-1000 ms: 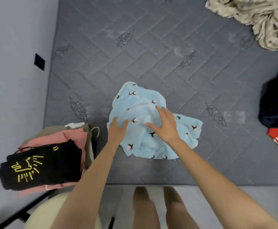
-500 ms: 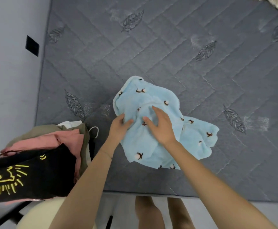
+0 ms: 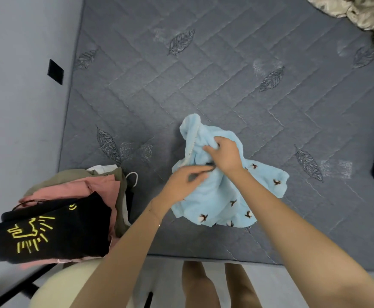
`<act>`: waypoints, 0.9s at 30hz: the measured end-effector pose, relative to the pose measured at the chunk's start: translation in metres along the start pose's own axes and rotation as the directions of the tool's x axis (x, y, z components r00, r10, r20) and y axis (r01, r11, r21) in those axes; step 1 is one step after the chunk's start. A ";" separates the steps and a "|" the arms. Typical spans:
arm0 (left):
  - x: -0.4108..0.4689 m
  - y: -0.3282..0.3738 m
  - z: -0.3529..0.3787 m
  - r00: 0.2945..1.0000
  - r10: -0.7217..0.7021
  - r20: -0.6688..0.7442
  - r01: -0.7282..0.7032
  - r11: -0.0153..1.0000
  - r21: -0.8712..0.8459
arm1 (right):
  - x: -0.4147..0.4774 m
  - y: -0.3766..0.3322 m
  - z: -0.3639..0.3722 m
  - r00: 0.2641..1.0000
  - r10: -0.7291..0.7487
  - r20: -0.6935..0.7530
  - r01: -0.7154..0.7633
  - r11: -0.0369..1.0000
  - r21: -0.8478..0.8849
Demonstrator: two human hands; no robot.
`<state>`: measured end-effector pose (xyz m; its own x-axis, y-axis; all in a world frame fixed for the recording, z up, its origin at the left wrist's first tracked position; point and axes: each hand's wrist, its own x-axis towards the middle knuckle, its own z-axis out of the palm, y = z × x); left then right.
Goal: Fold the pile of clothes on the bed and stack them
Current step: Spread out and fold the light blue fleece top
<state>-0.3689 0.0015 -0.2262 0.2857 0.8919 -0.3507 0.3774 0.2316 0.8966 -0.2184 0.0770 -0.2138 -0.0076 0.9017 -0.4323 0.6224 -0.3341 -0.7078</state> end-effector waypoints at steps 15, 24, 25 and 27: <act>0.009 0.103 -0.077 0.974 -0.187 -0.125 0.154 0.959 -0.237 | -0.087 -0.058 -0.121 0.838 -0.159 0.522 -0.210 0.789 0.577; -0.001 0.141 -0.060 0.966 -0.233 -0.111 0.199 0.946 -0.255 | -0.109 -0.040 -0.146 0.944 -0.018 0.328 -0.176 0.816 0.551; -0.002 0.146 -0.057 0.959 -0.230 -0.165 0.184 0.949 -0.255 | -0.112 -0.040 -0.146 0.964 0.006 0.267 -0.152 0.835 0.529; 0.000 0.156 -0.052 0.942 -0.227 -0.246 0.174 0.960 -0.218 | -0.116 -0.041 -0.144 0.987 0.046 0.153 -0.115 0.866 0.487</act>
<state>-0.3556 0.0574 -0.0724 -0.0334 0.8834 -0.4674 0.2202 0.4627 0.8587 -0.1301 0.0258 -0.0540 -0.0985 0.8330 -0.5444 0.1584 -0.5270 -0.8350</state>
